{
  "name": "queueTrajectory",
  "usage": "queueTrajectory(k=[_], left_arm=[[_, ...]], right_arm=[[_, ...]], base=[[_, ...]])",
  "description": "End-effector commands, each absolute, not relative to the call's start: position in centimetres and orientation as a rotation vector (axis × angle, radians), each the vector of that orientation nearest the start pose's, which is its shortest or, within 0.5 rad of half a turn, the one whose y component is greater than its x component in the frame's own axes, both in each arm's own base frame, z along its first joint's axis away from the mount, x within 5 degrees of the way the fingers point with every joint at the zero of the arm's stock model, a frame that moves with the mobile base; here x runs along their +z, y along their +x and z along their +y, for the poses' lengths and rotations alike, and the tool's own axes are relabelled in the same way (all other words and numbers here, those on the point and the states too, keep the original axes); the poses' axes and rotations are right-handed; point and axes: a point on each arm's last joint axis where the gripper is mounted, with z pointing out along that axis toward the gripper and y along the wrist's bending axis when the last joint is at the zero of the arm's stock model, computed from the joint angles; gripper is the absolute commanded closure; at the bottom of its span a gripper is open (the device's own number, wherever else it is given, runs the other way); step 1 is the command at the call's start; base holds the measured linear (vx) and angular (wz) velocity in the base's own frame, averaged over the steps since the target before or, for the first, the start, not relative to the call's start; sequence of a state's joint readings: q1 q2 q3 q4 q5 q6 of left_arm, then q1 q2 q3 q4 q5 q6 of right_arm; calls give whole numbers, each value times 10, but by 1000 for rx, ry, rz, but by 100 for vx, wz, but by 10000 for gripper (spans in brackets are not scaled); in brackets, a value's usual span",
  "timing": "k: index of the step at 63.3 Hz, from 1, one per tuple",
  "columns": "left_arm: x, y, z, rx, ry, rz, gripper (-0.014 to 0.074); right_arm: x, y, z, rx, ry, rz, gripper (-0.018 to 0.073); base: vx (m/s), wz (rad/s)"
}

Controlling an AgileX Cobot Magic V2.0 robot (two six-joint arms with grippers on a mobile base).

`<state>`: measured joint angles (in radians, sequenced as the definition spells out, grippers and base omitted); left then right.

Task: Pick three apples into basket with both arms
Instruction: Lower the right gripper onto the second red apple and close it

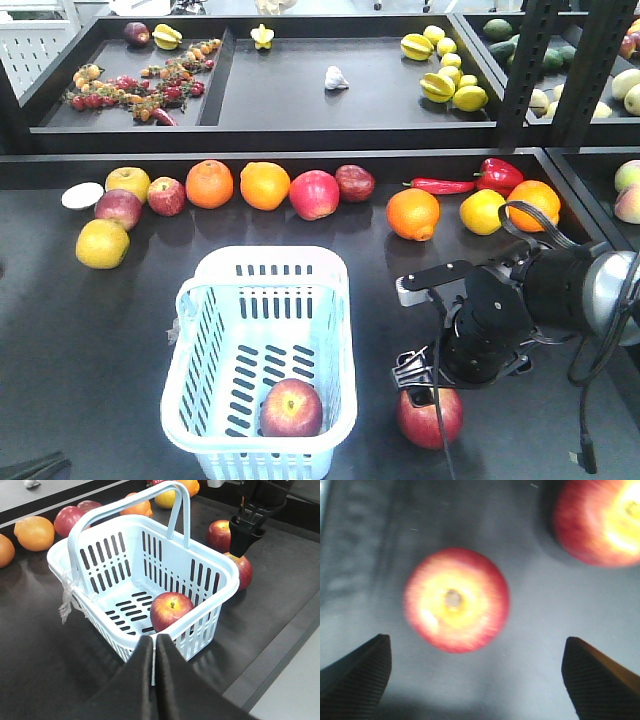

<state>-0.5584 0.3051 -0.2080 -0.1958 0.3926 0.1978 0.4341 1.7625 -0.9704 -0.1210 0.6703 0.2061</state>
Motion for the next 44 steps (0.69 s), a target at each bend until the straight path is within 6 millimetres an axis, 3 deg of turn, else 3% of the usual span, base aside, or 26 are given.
queueTrajectory(k=[1,27,44], left_arm=[[244,65,-48,-453,561,1817,602],[244,65,-48,-453,561,1817,602],[244,65,-48,-453,561,1817,602]], right_arm=[[178,296,131,43,-521,2781,-95],[178,298,133,30,-748,2703,-95],[158,300,134,10,-812,2750,-95]], base=[[0,0],[0,0],[0,0]])
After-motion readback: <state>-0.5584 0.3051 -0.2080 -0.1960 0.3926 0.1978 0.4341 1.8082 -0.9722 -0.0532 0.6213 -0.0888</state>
